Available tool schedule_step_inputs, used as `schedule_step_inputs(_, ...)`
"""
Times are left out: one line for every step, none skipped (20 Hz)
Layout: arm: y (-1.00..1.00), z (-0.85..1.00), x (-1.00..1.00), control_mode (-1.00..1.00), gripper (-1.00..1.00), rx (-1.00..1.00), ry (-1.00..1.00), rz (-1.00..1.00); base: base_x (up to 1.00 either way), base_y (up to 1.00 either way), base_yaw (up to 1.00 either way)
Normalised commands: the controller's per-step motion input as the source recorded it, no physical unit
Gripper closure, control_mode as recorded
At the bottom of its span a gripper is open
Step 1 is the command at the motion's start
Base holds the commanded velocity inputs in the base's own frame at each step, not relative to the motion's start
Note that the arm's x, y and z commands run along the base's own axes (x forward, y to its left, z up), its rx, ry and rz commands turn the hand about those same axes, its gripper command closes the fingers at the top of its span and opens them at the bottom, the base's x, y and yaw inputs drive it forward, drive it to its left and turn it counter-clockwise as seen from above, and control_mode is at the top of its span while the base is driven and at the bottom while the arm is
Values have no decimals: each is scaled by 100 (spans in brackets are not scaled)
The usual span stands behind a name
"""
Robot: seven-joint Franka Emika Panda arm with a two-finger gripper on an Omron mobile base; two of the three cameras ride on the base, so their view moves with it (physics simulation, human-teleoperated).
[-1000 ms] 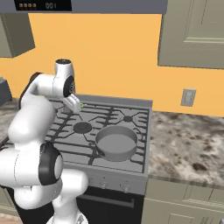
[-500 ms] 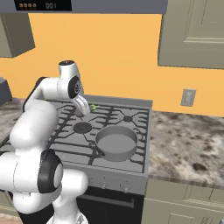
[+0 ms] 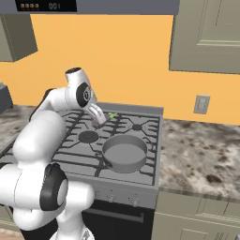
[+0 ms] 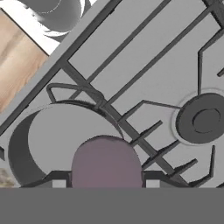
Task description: Turn on the burner for the pot on the stove. Wait thirty seconds for the pot to heat up. Then add the eggplant to the pot.
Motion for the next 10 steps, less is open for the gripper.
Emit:
schedule_step_inputs(-25,-16,0,-100,100,-17,0,0,0,0,0)
schedule_step_inputs(-24,-14,0,-100,100,-15,0,0,0,0,0)
schedule_step_inputs(-30,-27,1,-100,100,-5,6,0,0,0,0)
schedule_step_inputs(-46,-47,0,-100,100,0,6,0,0,0,0)
schedule_step_inputs(-49,-42,0,-100,100,0,6,0,0,0,0)
schedule_step_inputs(-50,-44,-4,-100,100,-5,1,-3,0,0,0)
schedule_step_inputs(-46,-56,0,-100,100,0,15,0,0,0,0)
schedule_step_inputs(-36,-34,0,-100,100,-5,9,0,0,0,0)
schedule_step_inputs(-46,-31,0,-100,100,-5,5,0,0,0,0)
schedule_step_inputs(-47,-14,0,-100,100,0,7,0,0,0,0)
